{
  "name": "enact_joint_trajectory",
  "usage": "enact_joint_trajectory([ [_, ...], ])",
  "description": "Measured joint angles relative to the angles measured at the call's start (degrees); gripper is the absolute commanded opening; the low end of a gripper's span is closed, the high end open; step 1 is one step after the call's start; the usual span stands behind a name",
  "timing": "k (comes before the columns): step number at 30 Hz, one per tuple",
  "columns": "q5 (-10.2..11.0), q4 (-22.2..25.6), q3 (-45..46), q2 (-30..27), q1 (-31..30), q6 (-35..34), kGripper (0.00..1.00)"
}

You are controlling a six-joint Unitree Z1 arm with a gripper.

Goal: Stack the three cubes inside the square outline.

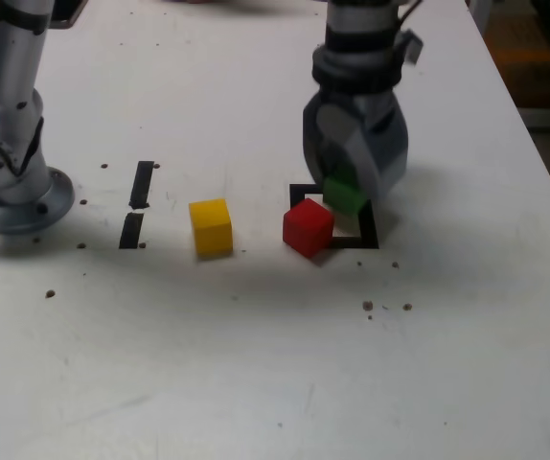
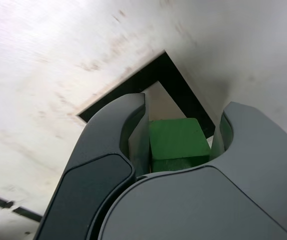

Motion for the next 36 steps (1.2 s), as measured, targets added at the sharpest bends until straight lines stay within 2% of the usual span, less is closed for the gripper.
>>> enact_joint_trajectory([
  [3,0.89,1.87,-2.57,-1.78,2.74,0.0,0.07],
  [8,0.58,2.22,-3.02,-2.37,8.85,0.0,0.1],
  [14,-0.7,0.04,-0.44,-1.26,16.66,0.48,0.13],
  [22,-1.27,-2.94,0.39,0.1,21.5,3.03,0.16],
  [25,-1.43,-3.37,1.19,0.6,21.66,3.24,0.23],
  [31,-2.02,-4.23,3.61,1.56,22.5,3.24,0.49],
  [36,-2.5,-4.57,5.47,1.92,22.5,3.5,0.63],
])
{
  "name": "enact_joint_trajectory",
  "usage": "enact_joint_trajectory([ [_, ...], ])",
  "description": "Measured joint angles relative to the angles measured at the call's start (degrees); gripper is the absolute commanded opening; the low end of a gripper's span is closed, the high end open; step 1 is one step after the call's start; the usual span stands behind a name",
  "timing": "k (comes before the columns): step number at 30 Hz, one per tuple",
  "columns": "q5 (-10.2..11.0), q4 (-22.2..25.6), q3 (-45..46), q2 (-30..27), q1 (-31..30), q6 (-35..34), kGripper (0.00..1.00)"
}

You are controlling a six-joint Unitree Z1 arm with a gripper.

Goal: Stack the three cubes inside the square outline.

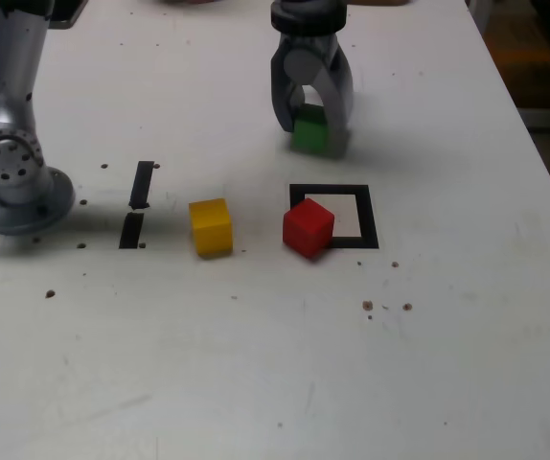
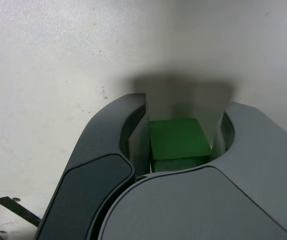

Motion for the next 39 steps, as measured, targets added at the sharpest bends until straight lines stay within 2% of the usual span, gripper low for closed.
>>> enact_joint_trajectory([
  [3,0.01,0.64,0.87,0.0,0.0,0.56,0.72],
  [9,1.05,6.02,-0.04,-1.95,-0.53,1.52,0.89],
  [13,2.97,9.9,-2.8,-6.71,-2.3,0.82,0.9],
  [17,3.99,14.87,-4.68,-10.54,-4.89,-0.07,0.9],
  [23,4.99,18.01,-5.66,-15.09,-12.04,-0.62,0.9],
  [32,6.33,16.16,-0.8,-17.86,-24.85,-2.94,0.9],
  [39,5.44,7.91,6.44,-18.27,-31.64,-4.49,0.9],
])
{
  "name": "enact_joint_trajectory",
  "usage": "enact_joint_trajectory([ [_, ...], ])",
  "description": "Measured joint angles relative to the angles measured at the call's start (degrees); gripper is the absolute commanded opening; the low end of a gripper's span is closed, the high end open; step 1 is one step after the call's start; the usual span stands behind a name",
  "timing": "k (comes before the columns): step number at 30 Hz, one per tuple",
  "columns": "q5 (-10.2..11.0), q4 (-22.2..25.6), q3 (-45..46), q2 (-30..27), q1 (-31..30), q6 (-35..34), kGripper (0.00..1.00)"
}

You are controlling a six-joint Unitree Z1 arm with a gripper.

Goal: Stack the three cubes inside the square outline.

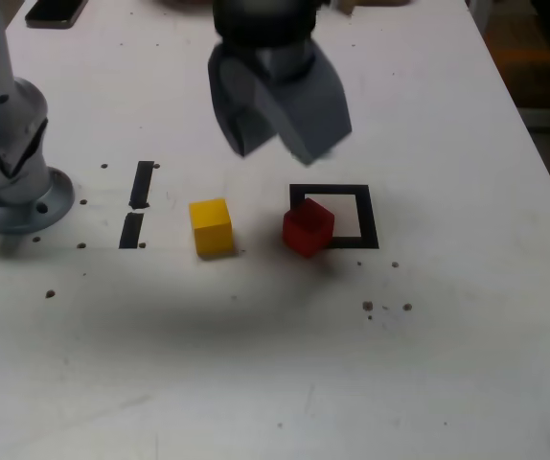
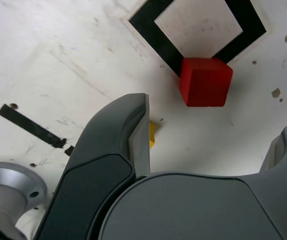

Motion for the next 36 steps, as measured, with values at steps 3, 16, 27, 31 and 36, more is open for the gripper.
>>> enact_joint_trajectory([
  [3,-0.11,-3.12,2.71,0.25,-0.91,-0.28,0.9],
  [16,4.46,-8.54,6.72,4.37,-2.13,-4.19,0.9],
  [27,5.08,-8.94,4.59,8.03,-5.23,-7.08,0.89],
  [31,5.23,-9.14,4.55,8.94,-5.32,-7.65,0.87],
  [36,6.63,-10.05,4.55,9.23,-5.66,-9.38,0.85],
])
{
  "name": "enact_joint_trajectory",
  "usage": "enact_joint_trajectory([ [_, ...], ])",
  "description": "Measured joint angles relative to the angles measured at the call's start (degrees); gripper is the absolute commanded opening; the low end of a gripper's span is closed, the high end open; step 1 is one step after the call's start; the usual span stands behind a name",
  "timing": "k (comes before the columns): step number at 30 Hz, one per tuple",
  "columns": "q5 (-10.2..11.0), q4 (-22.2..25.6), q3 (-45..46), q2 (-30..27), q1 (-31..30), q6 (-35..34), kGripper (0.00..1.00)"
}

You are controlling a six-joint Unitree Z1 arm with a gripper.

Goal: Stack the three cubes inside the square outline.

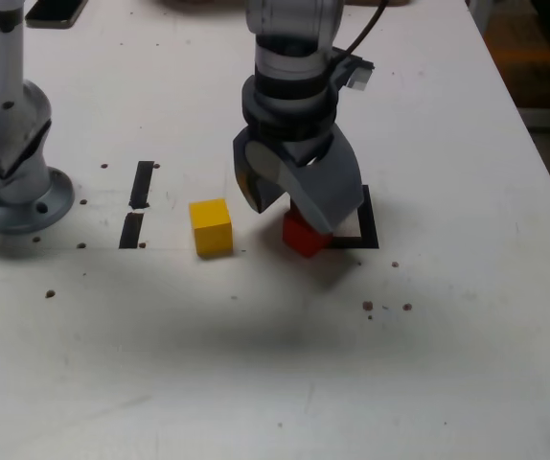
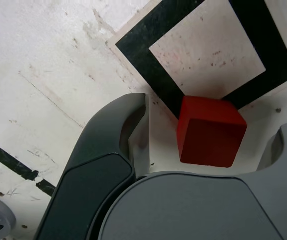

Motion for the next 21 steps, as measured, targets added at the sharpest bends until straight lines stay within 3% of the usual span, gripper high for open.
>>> enact_joint_trajectory([
  [5,0.42,-1.25,0.0,0.7,-1.38,-1.24,0.81],
  [11,0.32,-3.82,0.02,1.28,-2.54,-3.0,0.65],
  [18,-0.09,-7.48,2.05,1.45,-2.82,-4.21,0.27],
  [21,-0.36,-9.43,3.28,1.44,-2.82,-4.44,0.15],
])
